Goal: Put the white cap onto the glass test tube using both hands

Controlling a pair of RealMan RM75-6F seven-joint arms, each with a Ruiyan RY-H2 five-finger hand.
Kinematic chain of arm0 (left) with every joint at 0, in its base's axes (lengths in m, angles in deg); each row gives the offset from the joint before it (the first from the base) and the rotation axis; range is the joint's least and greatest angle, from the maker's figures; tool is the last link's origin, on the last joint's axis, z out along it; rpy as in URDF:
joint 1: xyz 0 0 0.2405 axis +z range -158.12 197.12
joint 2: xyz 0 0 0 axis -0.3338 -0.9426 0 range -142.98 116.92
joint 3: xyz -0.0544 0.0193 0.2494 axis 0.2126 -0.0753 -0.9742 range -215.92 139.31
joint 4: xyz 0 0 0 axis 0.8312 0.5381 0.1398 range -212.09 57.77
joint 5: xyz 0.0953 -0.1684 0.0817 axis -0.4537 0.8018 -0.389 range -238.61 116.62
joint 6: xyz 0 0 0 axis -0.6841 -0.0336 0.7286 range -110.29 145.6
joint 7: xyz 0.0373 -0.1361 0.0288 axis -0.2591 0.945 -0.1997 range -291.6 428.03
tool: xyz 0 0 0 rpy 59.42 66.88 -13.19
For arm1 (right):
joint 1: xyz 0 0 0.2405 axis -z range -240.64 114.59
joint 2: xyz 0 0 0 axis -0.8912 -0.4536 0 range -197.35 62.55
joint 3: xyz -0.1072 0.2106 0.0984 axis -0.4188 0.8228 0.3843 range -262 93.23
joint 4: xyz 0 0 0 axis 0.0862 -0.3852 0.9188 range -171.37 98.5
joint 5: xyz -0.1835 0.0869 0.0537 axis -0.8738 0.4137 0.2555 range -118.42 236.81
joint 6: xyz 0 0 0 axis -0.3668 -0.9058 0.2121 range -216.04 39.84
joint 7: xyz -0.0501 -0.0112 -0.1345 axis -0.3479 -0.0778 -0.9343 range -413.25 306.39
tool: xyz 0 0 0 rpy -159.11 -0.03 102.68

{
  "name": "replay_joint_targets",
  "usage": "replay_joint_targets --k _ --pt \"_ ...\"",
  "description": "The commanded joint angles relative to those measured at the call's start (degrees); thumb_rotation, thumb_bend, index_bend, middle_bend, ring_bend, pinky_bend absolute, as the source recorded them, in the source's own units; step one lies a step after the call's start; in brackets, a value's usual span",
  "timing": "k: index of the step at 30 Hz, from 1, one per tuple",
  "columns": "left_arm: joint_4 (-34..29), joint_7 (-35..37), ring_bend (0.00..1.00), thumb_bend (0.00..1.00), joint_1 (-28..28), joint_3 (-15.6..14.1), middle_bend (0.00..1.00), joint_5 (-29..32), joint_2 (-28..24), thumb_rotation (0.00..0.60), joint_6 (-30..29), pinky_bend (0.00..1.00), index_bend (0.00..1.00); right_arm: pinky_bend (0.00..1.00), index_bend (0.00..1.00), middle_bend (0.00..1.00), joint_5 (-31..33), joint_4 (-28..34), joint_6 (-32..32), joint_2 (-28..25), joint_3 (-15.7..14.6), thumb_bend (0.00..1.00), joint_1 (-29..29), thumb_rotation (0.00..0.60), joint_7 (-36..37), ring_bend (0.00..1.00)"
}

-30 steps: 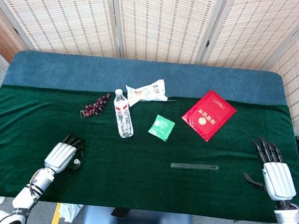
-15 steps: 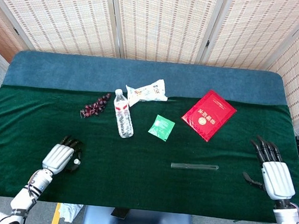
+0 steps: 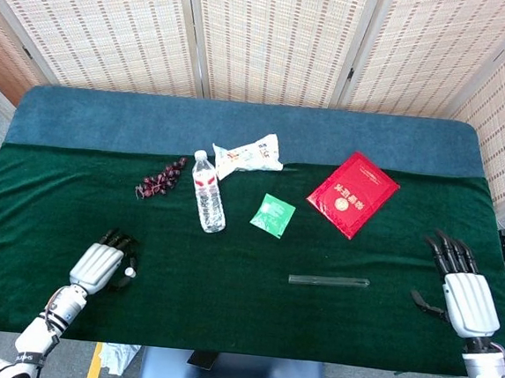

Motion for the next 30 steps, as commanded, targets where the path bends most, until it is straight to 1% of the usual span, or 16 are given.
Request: replay_joint_targets --k 1,7,12,18,23,26,30 --pt "0.01 -0.07 0.15 0.4 -0.02 -0.01 0.24 0.2 -0.08 0.6 0.19 0.0 0.5 0.0 0.0 0.0 0.0 0.0 0.01 0.0 -0.01 0.31 0.0 0.593 0.01 0.02" --pt "0.38 -0.27 0.15 0.4 -0.13 0.17 0.24 0.48 0.2 0.6 0.3 0.0 0.51 0.0 0.0 0.0 0.13 -0.08 -0.01 0.06 0.01 0.31 0.04 0.592 0.05 0.02" --pt "0.62 -0.31 0.15 0.41 -0.29 0.28 0.24 0.6 0.41 0.6 0.46 0.0 0.54 0.0 0.0 0.0 0.18 -0.05 0.09 -0.08 0.01 0.31 0.02 0.593 0.03 0.02" --pt "0.08 1.01 0.15 0.44 -0.22 0.64 0.25 0.13 0.16 0.6 -0.24 0.0 0.56 0.0 0.0 0.0 0.01 0.2 0.29 -0.17 0.08 0.31 -0.24 0.594 -0.23 0.01" --pt "0.24 2.67 0.16 0.5 0.03 0.85 0.28 -0.61 0.19 0.6 -1.2 0.0 0.59 0.0 0.0 0.0 -0.06 0.43 0.56 -0.18 0.24 0.31 -0.59 0.594 -0.51 0.01" --pt "-0.35 4.43 0.16 0.51 0.14 1.15 0.28 -0.61 -0.27 0.6 -1.39 0.0 0.6 0.0 0.0 0.0 0.13 0.68 1.01 -0.27 0.51 0.31 -0.99 0.594 -0.88 0.03" --pt "-2.22 7.23 0.16 0.52 0.24 2.25 0.28 -0.92 -2.18 0.6 -2.49 0.0 0.6 0.0 0.0 0.04 -0.3 1.92 2.44 -0.63 1.32 0.31 -2.69 0.593 -2.28 0.09"
